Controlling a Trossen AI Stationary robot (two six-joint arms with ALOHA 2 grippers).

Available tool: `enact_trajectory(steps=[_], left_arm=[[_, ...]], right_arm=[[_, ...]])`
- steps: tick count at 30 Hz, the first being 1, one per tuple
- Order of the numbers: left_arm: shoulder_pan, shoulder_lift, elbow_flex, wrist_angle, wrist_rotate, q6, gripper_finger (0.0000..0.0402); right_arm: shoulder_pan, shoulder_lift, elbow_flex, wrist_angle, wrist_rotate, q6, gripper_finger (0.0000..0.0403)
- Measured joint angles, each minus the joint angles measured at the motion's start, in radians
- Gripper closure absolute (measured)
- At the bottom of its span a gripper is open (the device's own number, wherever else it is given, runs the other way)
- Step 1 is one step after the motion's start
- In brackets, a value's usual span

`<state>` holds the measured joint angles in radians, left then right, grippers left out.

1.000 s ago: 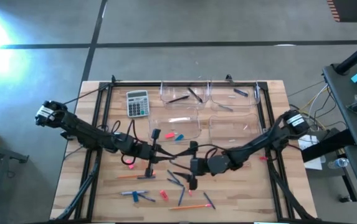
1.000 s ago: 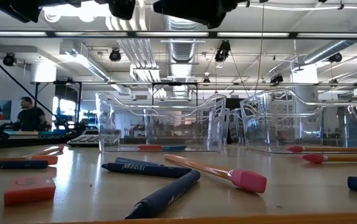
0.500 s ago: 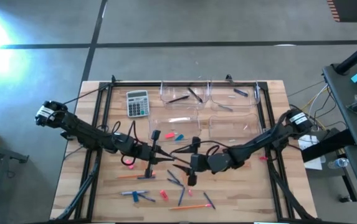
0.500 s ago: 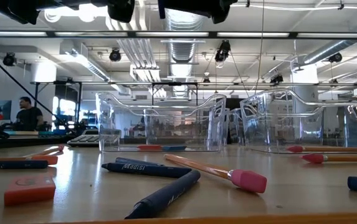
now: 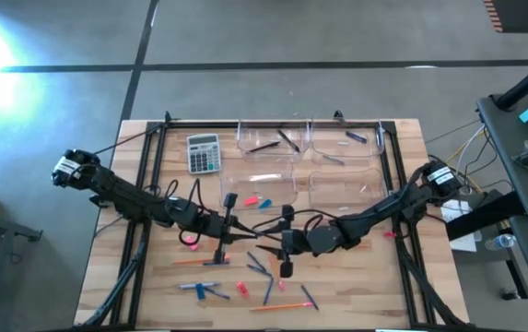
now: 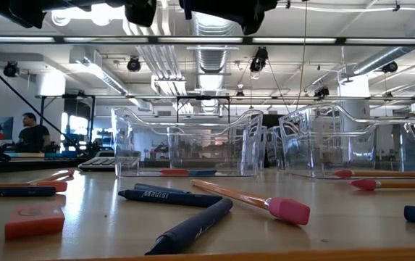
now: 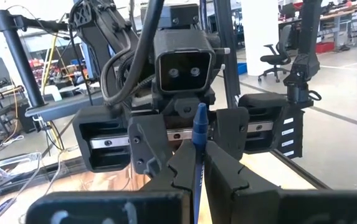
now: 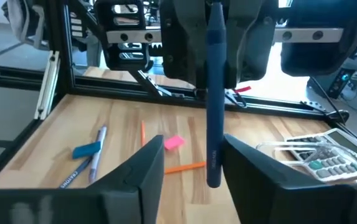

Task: Sort crayons/erasers/pens/pencils in bins
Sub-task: Put the blue crayon into the top right transparent bin

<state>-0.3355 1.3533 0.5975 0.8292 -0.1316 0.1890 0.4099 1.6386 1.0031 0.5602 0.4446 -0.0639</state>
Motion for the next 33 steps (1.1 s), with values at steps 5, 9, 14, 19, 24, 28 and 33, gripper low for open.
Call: enact_trajectory(steps=[5, 9, 14, 19, 24, 28, 33], left_arm=[[0.000, 0.000, -0.002, 0.000, 0.000, -0.001, 0.0401], [0.000, 0.000, -0.003, 0.000, 0.003, -0.003, 0.0401], [0.000, 0.000, -0.007, 0.001, 0.007, -0.004, 0.0401], [0.000, 0.000, -0.013, 0.003, 0.005, -0.004, 0.0401], [0.000, 0.000, -0.011, 0.002, 0.002, -0.001, 0.0378], [0.000, 0.000, -0.015, 0.000, -0.019, 0.000, 0.0326], [0.000, -0.010, -0.016, -0.013, -0.092, -0.006, 0.0264]], right_arm=[[-0.005, 0.000, 0.000, -0.001, 0.001, -0.004, 0.0299], [-0.006, 0.000, 0.000, -0.001, 0.003, -0.012, 0.0339], [-0.006, 0.000, 0.000, -0.005, 0.004, -0.015, 0.0381], [-0.006, 0.000, 0.000, -0.008, 0.002, -0.015, 0.0381], [-0.006, 0.000, 0.000, -0.007, 0.002, -0.013, 0.0381], [-0.009, 0.000, 0.000, -0.004, 0.000, -0.013, 0.0381], [-0.016, -0.003, 0.000, -0.020, 0.055, -0.015, 0.0381]])
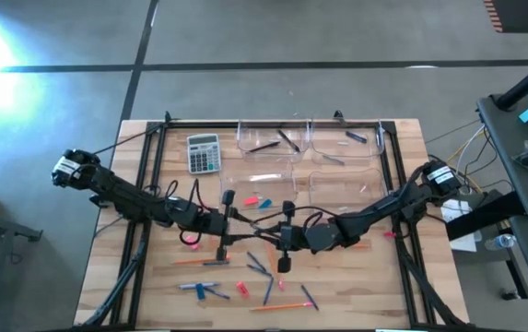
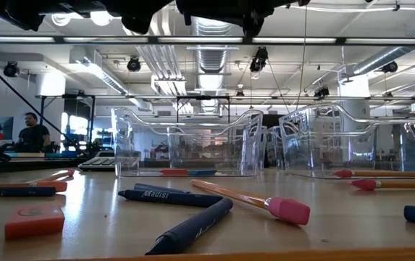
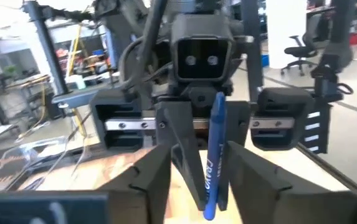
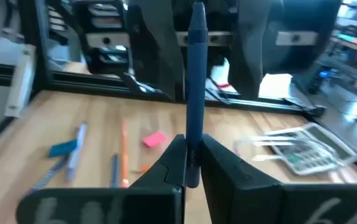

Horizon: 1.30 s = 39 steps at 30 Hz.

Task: Sort crayons/erasers/pens/pencils in bins
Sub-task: Put the blue crayon into the top right transparent bin

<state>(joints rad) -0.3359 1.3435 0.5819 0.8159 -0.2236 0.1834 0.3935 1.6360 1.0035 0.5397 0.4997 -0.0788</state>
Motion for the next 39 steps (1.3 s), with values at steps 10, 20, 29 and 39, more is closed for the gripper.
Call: enact_trajectory(steps=[10, 20, 29, 39], left_arm=[[-0.007, -0.168, -0.004, -0.262, -0.123, -0.077, 0.0222], [-0.003, -0.242, -0.029, -0.352, -0.274, -0.100, 0.0221], [0.099, -0.227, -0.014, -0.356, -0.329, -0.092, 0.0221], [0.262, -0.227, 0.009, -0.468, -0.234, -0.125, 0.0221]], right_arm=[[-0.017, -0.115, 0.000, -0.192, 0.156, -0.013, 0.0381], [-0.202, -0.483, 0.001, -0.812, 0.328, 0.077, 0.0381], [-0.759, -0.600, -0.007, -1.169, -0.031, 0.136, 0.0381], [-1.268, -0.337, -0.004, -1.169, -0.511, 0.001, 0.0380]])
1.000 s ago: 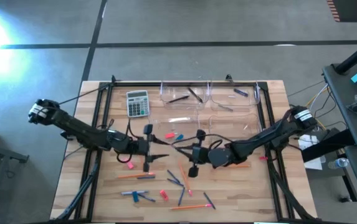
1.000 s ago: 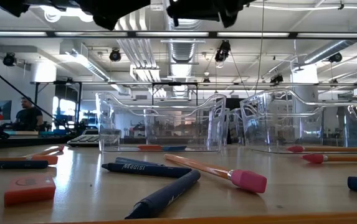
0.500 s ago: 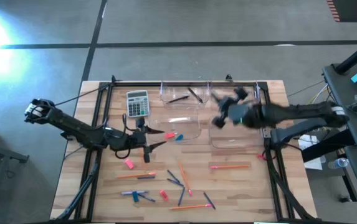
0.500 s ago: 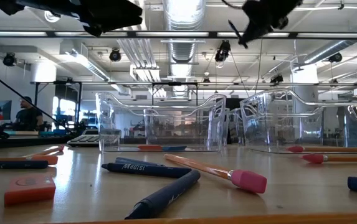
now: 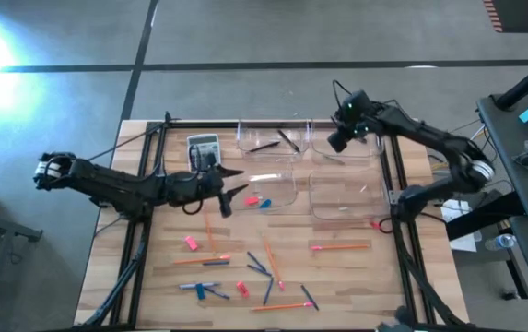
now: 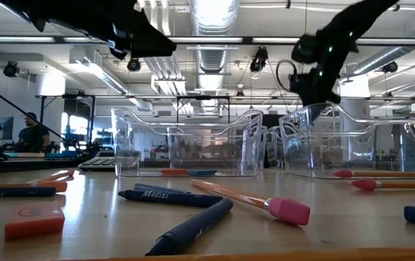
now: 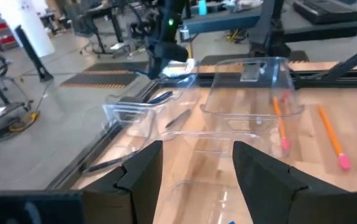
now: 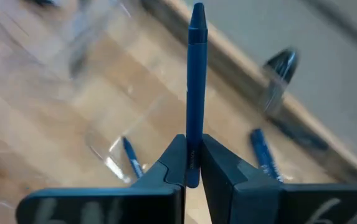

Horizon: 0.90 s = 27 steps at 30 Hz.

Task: Sort crayons/erasers/pens/pencils in bins
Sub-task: Put the blue crayon into the top right transparent bin, then put the orange pencil into the bottom right transparent bin

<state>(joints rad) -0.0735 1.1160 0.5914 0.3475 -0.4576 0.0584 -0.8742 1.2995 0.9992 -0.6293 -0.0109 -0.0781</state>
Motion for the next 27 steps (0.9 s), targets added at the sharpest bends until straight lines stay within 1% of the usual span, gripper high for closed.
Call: enact_trajectory(steps=[2, 4, 8, 15, 18, 21, 24, 27], left_arm=[[0.022, 0.000, -0.001, -0.009, 0.004, 0.000, 0.0221], [0.040, 0.000, -0.001, -0.010, 0.004, 0.001, 0.0221], [0.059, 0.001, -0.001, -0.025, 0.007, 0.001, 0.0221], [0.061, 0.003, -0.005, -0.024, 0.008, -0.001, 0.0221], [0.061, 0.003, -0.009, -0.028, 0.009, -0.021, 0.0221], [0.060, 0.003, -0.009, -0.028, 0.010, -0.028, 0.0221], [0.060, 0.003, -0.009, -0.030, 0.015, -0.028, 0.0221], [0.060, 0.003, -0.009, -0.035, 0.016, -0.030, 0.0221]], right_arm=[[-0.048, 0.065, 0.009, 0.005, -0.038, -0.022, 0.0380], [-0.075, 0.124, 0.018, 0.007, -0.050, -0.046, 0.0380], [-0.085, 0.227, 0.047, -0.017, -0.051, -0.031, 0.0368], [-0.060, 0.307, 0.071, -0.030, -0.051, -0.045, 0.0302], [-0.057, 0.294, 0.077, -0.025, -0.050, -0.034, 0.0278], [-0.053, 0.249, 0.077, -0.030, -0.050, -0.031, 0.0263], [-0.049, 0.165, 0.077, -0.051, -0.049, -0.027, 0.0258], [-0.034, 0.059, 0.075, -0.080, -0.036, 0.024, 0.0259]])
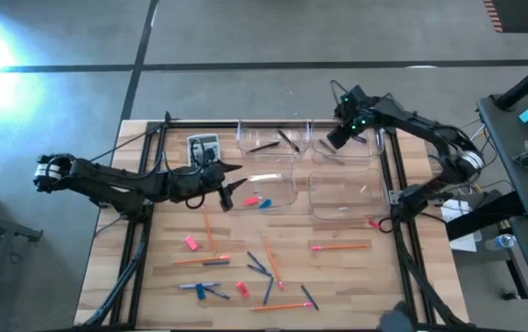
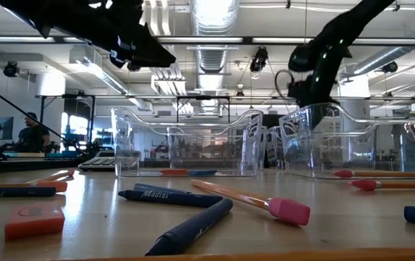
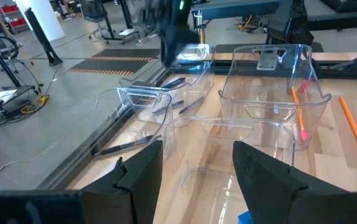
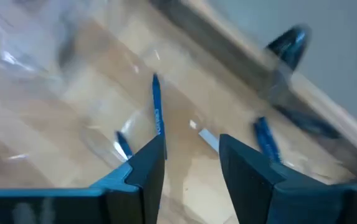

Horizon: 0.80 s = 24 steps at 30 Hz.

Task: Sort crayons/erasers/pens/pencils in bins
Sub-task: Put the orange pencil into the bottom right transparent bin

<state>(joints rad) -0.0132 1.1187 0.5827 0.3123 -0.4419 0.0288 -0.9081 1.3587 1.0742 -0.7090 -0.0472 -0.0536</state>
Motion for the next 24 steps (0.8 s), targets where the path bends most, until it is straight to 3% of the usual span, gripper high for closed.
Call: enact_trajectory(steps=[6, 12, 18, 24], left_arm=[[0.000, 0.000, -0.001, -0.009, 0.000, 0.003, 0.0221], [-0.002, 0.004, -0.001, -0.009, 0.016, -0.125, 0.0221], [-0.019, 0.015, -0.001, -0.016, 0.158, -0.160, 0.0221], [-0.081, 0.042, -0.003, -0.020, 0.181, -0.180, 0.0221]], right_arm=[[0.123, -0.247, -0.047, 0.037, 0.001, 0.044, 0.0267], [0.401, -0.465, -0.161, 0.172, 0.008, 0.194, 0.0268], [0.794, -0.560, -0.283, 0.381, 0.191, 0.275, 0.0268], [1.131, -0.494, -0.325, 0.502, 0.410, 0.286, 0.0268]])
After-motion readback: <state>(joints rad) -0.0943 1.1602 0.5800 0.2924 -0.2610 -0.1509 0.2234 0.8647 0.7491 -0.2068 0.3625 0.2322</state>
